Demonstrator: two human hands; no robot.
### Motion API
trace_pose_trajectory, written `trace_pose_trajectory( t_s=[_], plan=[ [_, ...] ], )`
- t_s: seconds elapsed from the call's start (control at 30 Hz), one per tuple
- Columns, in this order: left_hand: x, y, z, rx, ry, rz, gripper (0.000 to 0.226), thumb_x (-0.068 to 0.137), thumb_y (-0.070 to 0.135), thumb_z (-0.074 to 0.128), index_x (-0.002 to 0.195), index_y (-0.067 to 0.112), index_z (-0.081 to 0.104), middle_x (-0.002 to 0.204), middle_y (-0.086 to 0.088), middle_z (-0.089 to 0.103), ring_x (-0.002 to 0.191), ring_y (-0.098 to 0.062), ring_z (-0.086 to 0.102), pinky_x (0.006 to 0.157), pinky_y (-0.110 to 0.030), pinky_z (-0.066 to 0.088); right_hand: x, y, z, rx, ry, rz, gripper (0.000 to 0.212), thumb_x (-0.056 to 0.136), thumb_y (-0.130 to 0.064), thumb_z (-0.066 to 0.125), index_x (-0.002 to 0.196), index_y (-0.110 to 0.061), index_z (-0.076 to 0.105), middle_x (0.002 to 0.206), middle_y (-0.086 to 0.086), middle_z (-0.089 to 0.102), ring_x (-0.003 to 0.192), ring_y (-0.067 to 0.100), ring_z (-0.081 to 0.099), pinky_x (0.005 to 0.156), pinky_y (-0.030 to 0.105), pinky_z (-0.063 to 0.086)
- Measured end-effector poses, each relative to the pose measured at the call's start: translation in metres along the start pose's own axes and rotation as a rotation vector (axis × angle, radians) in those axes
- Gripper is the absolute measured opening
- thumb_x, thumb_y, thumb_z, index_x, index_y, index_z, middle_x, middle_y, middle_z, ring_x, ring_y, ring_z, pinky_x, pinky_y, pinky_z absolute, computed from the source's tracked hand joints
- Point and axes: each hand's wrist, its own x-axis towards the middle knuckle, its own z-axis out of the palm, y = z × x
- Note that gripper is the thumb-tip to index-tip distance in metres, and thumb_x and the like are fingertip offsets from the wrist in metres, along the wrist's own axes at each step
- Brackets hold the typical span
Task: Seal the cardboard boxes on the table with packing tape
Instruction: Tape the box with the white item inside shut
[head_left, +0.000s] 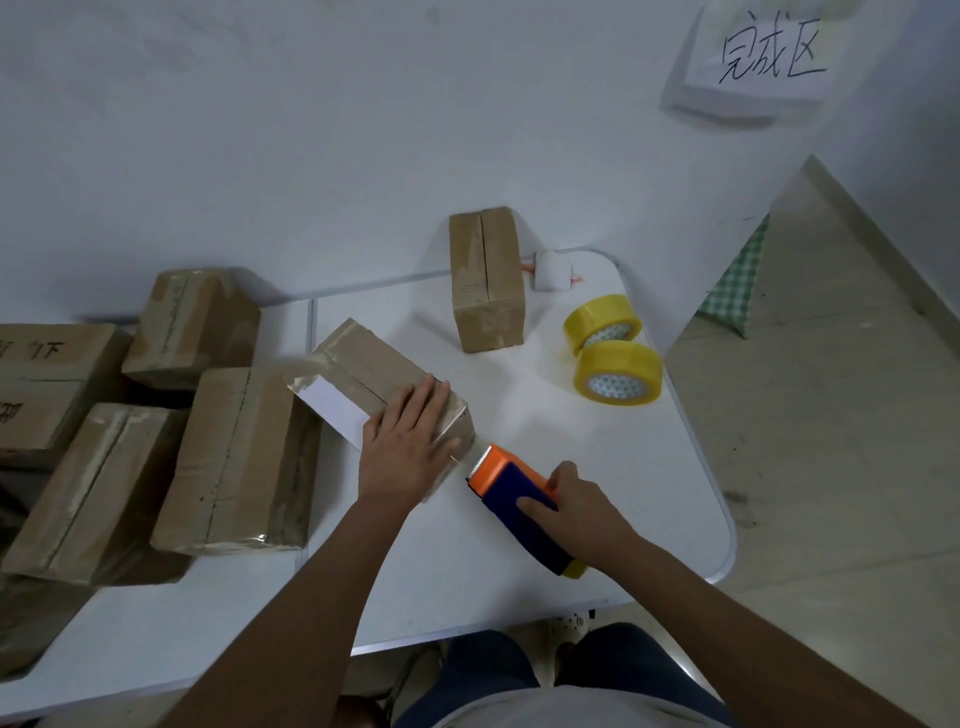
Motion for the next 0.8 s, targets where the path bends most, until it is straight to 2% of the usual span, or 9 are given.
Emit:
trace_pose_trajectory(
  t_s=[0.07,0.13,0.2,0.3,0.57,0.8],
  plan=[
    [-0.001,0.002,0.002,0.019,0.021,-0.009,0.066,0.098,0.054,0.038,0.157,0.031,0.019,0.163,0.009,0.021,0.146,-0.017,0.024,0.107,-0.039,0.030,0.001,-0.010,0.004,-0.039,0.067,-0.034,0.041,0.095,-0.046,0.054,0.119,-0.017,0.037,0.087,-0.001,0.059,0.069,0.011,0.057,0.053,0.019,0.041],
    [-0.002,0.004,0.005,0.048,0.047,-0.011,0.065,0.099,0.052,0.040,0.156,0.029,0.019,0.162,0.008,0.022,0.145,-0.018,0.025,0.106,-0.039,0.031,0.005,-0.017,0.006,-0.122,0.088,-0.042,0.043,0.098,-0.048,0.048,0.125,-0.016,0.043,0.094,0.006,0.064,0.074,0.017,0.060,0.059,0.023,0.044],
    [-0.003,0.005,0.006,0.064,0.064,-0.007,0.063,0.100,0.051,0.039,0.156,0.027,0.020,0.161,0.006,0.024,0.143,-0.019,0.026,0.105,-0.040,0.032,0.009,-0.023,0.006,-0.208,0.105,-0.055,0.043,0.099,-0.048,0.043,0.123,-0.014,0.050,0.103,0.009,0.066,0.084,0.023,0.063,0.065,0.028,0.047],
    [-0.002,0.005,0.008,0.090,0.099,0.002,0.063,0.099,0.050,0.041,0.154,0.025,0.024,0.159,0.004,0.030,0.140,-0.020,0.030,0.101,-0.040,0.033,0.016,-0.033,0.006,-0.303,0.137,-0.060,0.044,0.100,-0.049,0.040,0.118,-0.012,0.054,0.104,0.010,0.065,0.088,0.027,0.063,0.072,0.034,0.050],
    [-0.001,0.004,0.010,0.103,0.108,0.005,0.064,0.099,0.049,0.048,0.154,0.026,0.025,0.158,0.003,0.030,0.140,-0.021,0.031,0.101,-0.040,0.031,0.032,-0.050,0.018,-0.263,0.138,0.029,0.042,0.100,-0.047,0.039,0.108,-0.009,0.056,0.100,0.010,0.065,0.086,0.027,0.062,0.073,0.036,0.050],
    [-0.001,0.004,0.009,0.092,0.065,0.008,0.064,0.100,0.050,0.045,0.155,0.028,0.022,0.160,0.002,0.028,0.143,-0.022,0.026,0.106,-0.042,0.031,0.040,-0.052,0.019,-0.241,0.149,0.064,0.040,0.100,-0.046,0.040,0.105,-0.012,0.059,0.097,0.008,0.065,0.082,0.023,0.062,0.071,0.034,0.051]
  ],
)
